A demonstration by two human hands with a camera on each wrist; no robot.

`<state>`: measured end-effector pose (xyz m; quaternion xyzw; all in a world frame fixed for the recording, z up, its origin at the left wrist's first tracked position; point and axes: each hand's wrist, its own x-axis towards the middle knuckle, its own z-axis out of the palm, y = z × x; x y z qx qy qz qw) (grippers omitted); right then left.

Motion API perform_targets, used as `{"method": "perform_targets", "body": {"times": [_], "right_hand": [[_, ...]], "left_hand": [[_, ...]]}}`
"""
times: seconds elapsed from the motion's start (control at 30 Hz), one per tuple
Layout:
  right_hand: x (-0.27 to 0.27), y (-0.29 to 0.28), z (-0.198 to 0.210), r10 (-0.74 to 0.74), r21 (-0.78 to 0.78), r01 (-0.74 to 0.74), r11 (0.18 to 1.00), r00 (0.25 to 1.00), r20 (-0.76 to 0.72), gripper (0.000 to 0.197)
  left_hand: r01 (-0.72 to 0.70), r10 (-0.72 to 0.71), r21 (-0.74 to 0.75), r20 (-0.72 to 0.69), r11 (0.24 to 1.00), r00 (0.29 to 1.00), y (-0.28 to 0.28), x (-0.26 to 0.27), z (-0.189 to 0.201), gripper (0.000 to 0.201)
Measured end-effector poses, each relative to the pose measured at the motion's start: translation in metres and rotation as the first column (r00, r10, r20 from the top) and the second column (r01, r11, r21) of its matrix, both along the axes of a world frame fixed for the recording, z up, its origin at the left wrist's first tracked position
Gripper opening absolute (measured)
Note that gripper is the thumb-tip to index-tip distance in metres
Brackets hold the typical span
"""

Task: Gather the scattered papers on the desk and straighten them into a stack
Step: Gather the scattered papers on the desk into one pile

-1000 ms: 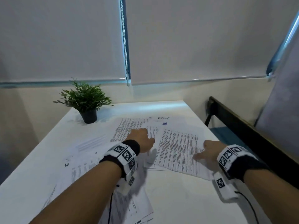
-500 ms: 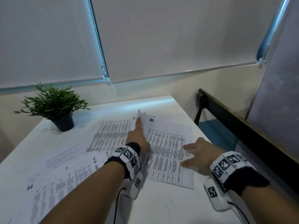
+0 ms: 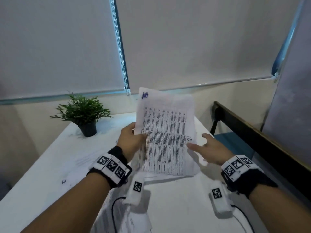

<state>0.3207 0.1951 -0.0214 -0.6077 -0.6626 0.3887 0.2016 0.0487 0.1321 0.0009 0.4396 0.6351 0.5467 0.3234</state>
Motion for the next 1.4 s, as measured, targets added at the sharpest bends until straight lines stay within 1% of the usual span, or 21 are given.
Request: {"method": "perform_targets", "body": {"times": [0.03,0.07,0.1,0.2,0.23,0.27,0.33,0.4,0.5,0.57,0.6,0.67,0.7,0.8,0.87,0.97,1.03,1.13,1.23,1.3,1.4], "right_hand": [[-0.008,-0.005,0.008,-0.003,0.017,0.004,1.000,0.998,-0.060,0.130],[-0.018,-0.011,0.016,-0.004,0.035,0.008,0.999,0.993,-0.115,0.123],[-0.028,-0.017,0.024,0.008,0.054,0.001,0.999,0.985,-0.170,0.106],[-0.061,-0.037,0.038,0.072,0.059,-0.053,0.997,0.919,-0.388,0.027],[-0.072,-0.044,0.039,0.086,0.070,-0.063,0.996,0.912,-0.400,0.012],[-0.083,-0.050,0.038,0.097,0.080,-0.072,0.994,0.917,-0.386,0.007],[-0.102,-0.063,0.033,0.136,0.085,-0.114,0.990,0.931,-0.338,0.012],[-0.119,-0.079,0.025,0.199,0.062,-0.190,0.980,0.953,-0.228,0.011],[-0.137,-0.103,0.008,0.307,-0.019,-0.309,0.951,0.949,-0.065,0.021],[-0.145,-0.116,-0.005,0.377,-0.064,-0.374,0.925,0.925,0.039,0.026],[-0.148,-0.120,-0.009,0.405,-0.069,-0.399,0.914,0.908,0.111,0.026],[-0.151,-0.125,-0.014,0.434,-0.062,-0.432,0.900,0.869,0.237,0.020],[-0.150,-0.125,-0.015,0.432,-0.067,-0.430,0.900,0.863,0.261,0.021],[-0.137,-0.111,-0.010,0.408,-0.084,-0.401,0.912,0.869,0.279,0.039],[-0.121,-0.091,-0.004,0.345,-0.060,-0.342,0.938,0.899,0.268,0.044],[-0.092,-0.052,0.003,0.238,-0.011,-0.247,0.969,0.918,0.318,0.043],[-0.073,-0.024,0.003,0.176,-0.001,-0.192,0.981,0.900,0.399,0.043],[-0.050,0.015,0.002,0.085,0.015,-0.107,0.994,0.862,0.500,0.052],[-0.036,0.047,-0.001,0.063,0.033,-0.100,0.994,0.815,0.576,0.057],[-0.034,0.067,-0.004,0.088,-0.003,-0.105,0.994,0.818,0.569,0.062],[-0.042,0.087,-0.007,0.112,-0.043,-0.105,0.994,0.836,0.537,0.063]], "left_hand": [[-0.007,0.006,0.014,0.071,1.000,0.997,-0.011,-0.008,0.005,0.045],[-0.008,0.005,0.024,0.128,1.000,0.992,-0.022,-0.016,0.008,0.048],[-0.006,0.001,0.026,0.171,1.000,0.985,-0.033,-0.025,0.011,0.048],[0.004,-0.003,-0.007,0.228,1.000,0.974,-0.070,-0.050,0.018,0.049],[-0.014,0.020,-0.028,0.224,1.000,0.974,-0.083,-0.059,0.017,0.051],[-0.038,0.048,-0.053,0.212,0.998,0.976,-0.096,-0.069,0.015,0.054],[-0.070,0.087,-0.125,0.134,0.990,0.987,-0.121,-0.087,0.008,0.061],[-0.094,0.090,-0.238,-0.027,0.967,0.996,-0.147,-0.103,-0.001,0.079],[-0.136,-0.006,-0.462,-0.293,0.876,0.956,-0.181,-0.118,-0.011,0.113],[-0.153,-0.079,-0.567,-0.363,0.809,0.928,-0.194,-0.127,-0.017,0.133],[-0.146,-0.116,-0.595,-0.380,0.790,0.918,-0.198,-0.129,-0.019,0.133],[-0.152,-0.207,-0.637,-0.452,0.756,0.868,-0.200,-0.129,-0.016,0.123],[-0.179,-0.252,-0.653,-0.509,0.736,0.823,-0.199,-0.127,-0.014,0.114],[-0.337,-0.335,-0.620,-0.716,0.709,0.612,-0.188,-0.117,-0.003,0.078],[-0.377,-0.326,-0.570,-0.775,0.730,0.542,-0.172,-0.106,0.002,0.063],[-0.287,-0.312,-0.530,-0.771,0.798,0.556,-0.134,-0.086,0.008,0.061],[-0.220,-0.287,-0.494,-0.752,0.841,0.594,-0.105,-0.072,0.012,0.055],[-0.189,-0.272,-0.466,-0.750,0.864,0.603,-0.059,-0.063,0.014,0.042],[-0.213,-0.261,-0.473,-0.747,0.855,0.612,-0.017,-0.075,0.010,0.032],[-0.247,-0.275,-0.506,-0.746,0.827,0.606,0.008,-0.088,0.003,0.034],[-0.308,-0.345,-0.590,-0.739,0.746,0.578,0.038,-0.107,-0.011,0.043]]}}
